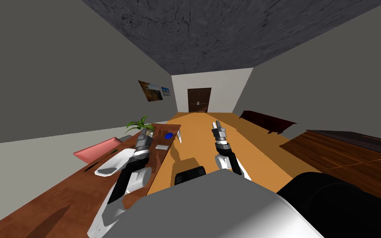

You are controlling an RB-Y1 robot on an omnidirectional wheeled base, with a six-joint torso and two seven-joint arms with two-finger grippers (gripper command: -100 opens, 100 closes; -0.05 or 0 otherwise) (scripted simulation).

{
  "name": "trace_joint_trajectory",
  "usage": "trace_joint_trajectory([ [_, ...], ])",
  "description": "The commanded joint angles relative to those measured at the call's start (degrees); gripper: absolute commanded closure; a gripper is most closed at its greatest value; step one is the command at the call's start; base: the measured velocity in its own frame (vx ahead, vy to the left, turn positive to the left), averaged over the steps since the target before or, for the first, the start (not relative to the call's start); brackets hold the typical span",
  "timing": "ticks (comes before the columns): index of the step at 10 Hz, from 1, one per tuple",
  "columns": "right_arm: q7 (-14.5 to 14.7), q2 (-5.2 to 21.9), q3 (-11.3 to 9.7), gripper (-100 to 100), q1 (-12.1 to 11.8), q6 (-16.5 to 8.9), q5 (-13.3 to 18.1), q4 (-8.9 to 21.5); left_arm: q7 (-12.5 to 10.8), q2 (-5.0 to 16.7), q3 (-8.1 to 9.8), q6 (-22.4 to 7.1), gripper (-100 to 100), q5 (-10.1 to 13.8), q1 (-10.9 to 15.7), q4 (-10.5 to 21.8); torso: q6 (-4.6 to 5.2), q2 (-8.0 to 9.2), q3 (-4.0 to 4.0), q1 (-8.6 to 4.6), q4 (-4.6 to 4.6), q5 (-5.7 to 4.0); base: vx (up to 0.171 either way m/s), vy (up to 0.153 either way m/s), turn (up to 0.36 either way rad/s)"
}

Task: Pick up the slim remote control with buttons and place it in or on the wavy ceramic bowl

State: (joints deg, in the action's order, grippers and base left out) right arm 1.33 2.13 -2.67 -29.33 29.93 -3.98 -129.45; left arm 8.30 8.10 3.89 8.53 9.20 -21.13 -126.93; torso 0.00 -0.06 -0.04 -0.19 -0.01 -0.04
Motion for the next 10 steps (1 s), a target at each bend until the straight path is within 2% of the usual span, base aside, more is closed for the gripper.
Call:
trace_joint_trajectory([
  [1, 0.0, 0.0, 0.0, 0, 0.0, 0.0, 0.0, 0.0, 0.02, 0.72, 0.51, -2.38, -100, 0.48, 0.85, 1.4, 0.0, 0.0, 0.0, 0.0, 0.0, 0.0, 0.008, -0.049, 0.02],
  [2, 0.0, 0.0, 0.0, 0, 0.0, 0.0, 0.0, 0.0, 0.49, 1.38, 0.92, -4.61, -100, 1.08, 2.19, 3.17, 0.0, 0.01, 0.0, 0.01, 0.0, 0.0, 0.007, -0.053, 0.035],
  [3, 0.0, 0.0, 0.0, 0, 0.0, 0.0, 0.0, 0.0, 0.49, 1.38, 0.92, -6.0, -100, 1.08, 2.19, 3.17, 0.0, 0.0, 0.0, 0.0, 0.0, 0.0, 0.009, -0.042, 0.019],
  [4, 0.0, 0.0, 0.0, 0, 0.0, 0.0, 0.0, 0.0, 0.98, 2.01, 1.35, -7.75, -100, 1.69, 3.6, 5.08, 0.0, 0.0, 0.0, 0.04, 0.0, 0.0, 0.013, -0.039, 0.034],
  [6, 0.0, 0.0, 0.0, 0, 0.0, 0.0, 0.0, 0.0, 0.98, 2.01, 1.35, -9.74, -100, 1.69, 3.6, 5.08, 0.0, -0.01, -0.01, 0.05, 0.0, 0.01, 0.008, -0.029, 0.01],
  [7, 0.0, 0.0, 0.0, 0, 0.0, 0.0, 0.0, 0.0, 1.51, 2.61, 1.78, -11.95, -100, 2.31, 5.05, 7.09, 0.0, 0.01, 0.01, 0.11, 0.0, 0.01, 0.012, -0.035, 0.027],
  [8, 0.0, 0.0, 0.0, 0, 0.0, 0.0, 0.0, 0.0, 1.51, 2.61, 1.78, -13.57, -100, 2.31, 5.05, 7.09, 0.0, 0.0, 0.0, 0.07, 0.0, 0.01, 0.015, -0.036, 0.025],
  [9, 0.0, 0.0, 0.0, 0, 0.0, 0.0, 0.0, 0.0, 2.06, 3.2, 2.21, -15.48, -100, 2.94, 6.54, 9.22, 0.01, -0.02, -0.01, 0.07, 0.0, 0.01, 0.017, -0.048, 0.037],
  [10, 0.0, 0.0, 0.0, 0, 0.0, 0.0, 0.0, 0.0, 2.06, 3.2, 2.21, -17.47, -100, 2.94, 6.54, 9.22, 0.0, -0.03, -0.02, 0.03, -0.01, 0.0, 0.015, -0.041, 0.016],
])
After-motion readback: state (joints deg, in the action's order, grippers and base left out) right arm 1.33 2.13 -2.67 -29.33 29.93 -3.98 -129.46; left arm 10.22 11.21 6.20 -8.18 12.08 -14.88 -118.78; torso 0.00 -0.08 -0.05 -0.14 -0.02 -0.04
